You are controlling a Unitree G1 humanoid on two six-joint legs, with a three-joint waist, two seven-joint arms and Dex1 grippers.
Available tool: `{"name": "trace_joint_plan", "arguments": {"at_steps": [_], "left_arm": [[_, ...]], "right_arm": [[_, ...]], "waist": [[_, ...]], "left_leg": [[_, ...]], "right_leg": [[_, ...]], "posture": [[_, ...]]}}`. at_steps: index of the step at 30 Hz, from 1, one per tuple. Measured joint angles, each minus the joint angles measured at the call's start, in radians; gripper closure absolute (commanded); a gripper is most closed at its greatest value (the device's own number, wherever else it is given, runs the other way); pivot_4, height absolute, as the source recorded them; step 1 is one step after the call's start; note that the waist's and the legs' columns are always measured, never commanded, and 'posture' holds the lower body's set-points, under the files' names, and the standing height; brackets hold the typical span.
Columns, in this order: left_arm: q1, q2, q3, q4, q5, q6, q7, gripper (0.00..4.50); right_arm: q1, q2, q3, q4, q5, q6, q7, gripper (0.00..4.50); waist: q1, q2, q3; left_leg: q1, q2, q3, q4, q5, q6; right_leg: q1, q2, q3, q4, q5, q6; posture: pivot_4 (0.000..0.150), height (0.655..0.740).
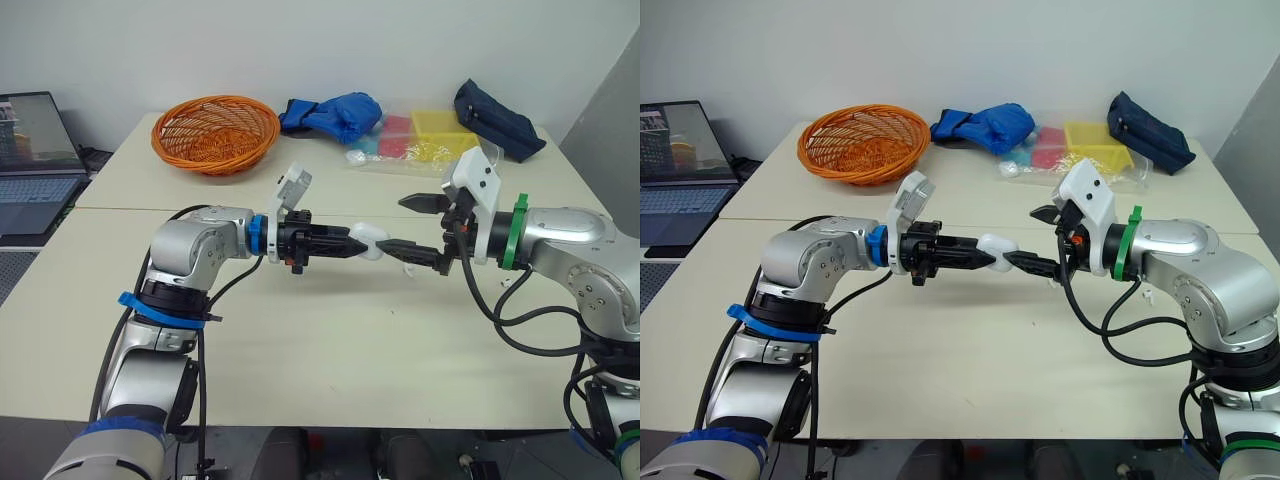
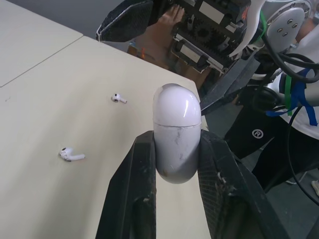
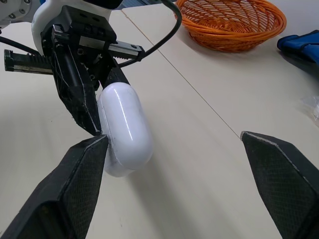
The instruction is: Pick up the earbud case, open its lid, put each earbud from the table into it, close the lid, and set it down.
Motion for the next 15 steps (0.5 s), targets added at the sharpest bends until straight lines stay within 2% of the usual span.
{"name": "trace_joint_plan", "arguments": {"at_steps": [15], "left_arm": [[0.006,0.012,-0.029,-0.021,-0.011,-0.022,-0.027,3.74]], "right_arm": [[-0.028,-0.012,-0.022,0.047,-0.005,0.018,-0.076,0.07]], "waist": [[0.000,0.000,0.000]], "left_leg": [[0.000,0.000,0.000,0.000,0.000,0.000]], "right_leg": [[0.000,0.000,0.000,0.000,0.000,0.000]], "posture": [[0.150,0.7400]]}}
